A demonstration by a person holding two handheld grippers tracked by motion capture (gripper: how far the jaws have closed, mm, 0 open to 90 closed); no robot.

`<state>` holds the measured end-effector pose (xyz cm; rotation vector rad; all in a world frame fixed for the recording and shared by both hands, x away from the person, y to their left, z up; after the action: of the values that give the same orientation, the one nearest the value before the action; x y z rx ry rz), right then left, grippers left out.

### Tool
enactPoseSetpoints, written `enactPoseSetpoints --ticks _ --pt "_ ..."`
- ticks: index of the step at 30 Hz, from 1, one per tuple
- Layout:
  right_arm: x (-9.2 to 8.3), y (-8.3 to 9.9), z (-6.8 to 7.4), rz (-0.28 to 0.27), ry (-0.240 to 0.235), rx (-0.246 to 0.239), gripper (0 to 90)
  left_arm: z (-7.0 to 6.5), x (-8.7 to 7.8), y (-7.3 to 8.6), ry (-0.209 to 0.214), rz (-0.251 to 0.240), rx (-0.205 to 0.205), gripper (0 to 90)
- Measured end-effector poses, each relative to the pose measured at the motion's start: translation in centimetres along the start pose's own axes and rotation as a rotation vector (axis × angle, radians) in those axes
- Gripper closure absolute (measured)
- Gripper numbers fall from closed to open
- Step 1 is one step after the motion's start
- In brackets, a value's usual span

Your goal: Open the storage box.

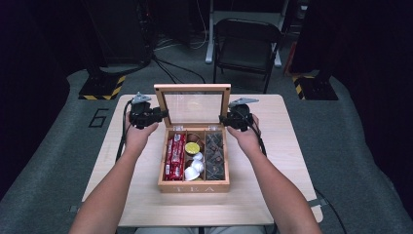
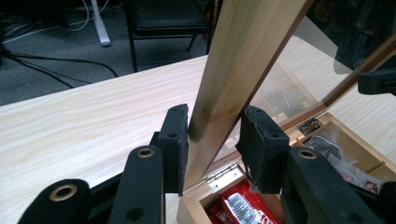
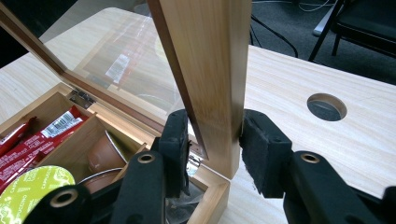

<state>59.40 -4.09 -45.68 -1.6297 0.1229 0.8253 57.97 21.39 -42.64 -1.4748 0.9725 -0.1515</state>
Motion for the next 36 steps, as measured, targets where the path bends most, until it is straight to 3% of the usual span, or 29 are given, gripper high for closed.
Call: enactPoseSetpoints --ticks 7,9,10,19,29,36 --pt "0.3 0.1 0.0 0.004 -0.001 0.012 62.2 0.2 0.3 0.2 -0.003 -0.002 -0.024 62.6" --pt "0.4 0.1 0.0 0.008 0.003 0.017 62.1 0.3 0.6 0.7 -0.010 0.029 -0.027 62.9" --pt "0.5 0.1 -0.1 0.005 0.013 -0.002 62.9 0.4 0.7 1.2 -0.011 0.041 -0.031 63.2" --pt "0.6 0.1 -0.1 0.004 0.019 0.003 63.5 0.9 1.6 2.4 0.000 0.045 -0.053 62.3" --pt "0.9 0.4 -0.2 0.004 0.011 0.029 62.4 1.3 2.2 2.6 -0.016 0.048 -0.046 62.8" --pt "1.5 0.9 -0.1 0.022 0.024 0.018 62.5 1.3 2.2 2.8 -0.017 0.055 -0.045 63.6"
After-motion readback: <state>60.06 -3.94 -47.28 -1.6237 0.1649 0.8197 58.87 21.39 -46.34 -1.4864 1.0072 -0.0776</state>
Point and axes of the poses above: each handheld gripper's, and its own axes: x roughly forward along the jaws, y roughly out of its underside, z roughly to its left, the point moved 9 cm from there along x, roughly forward along the jaws, and after that the axes turned 9 degrees about y, right-handed, at the moved point
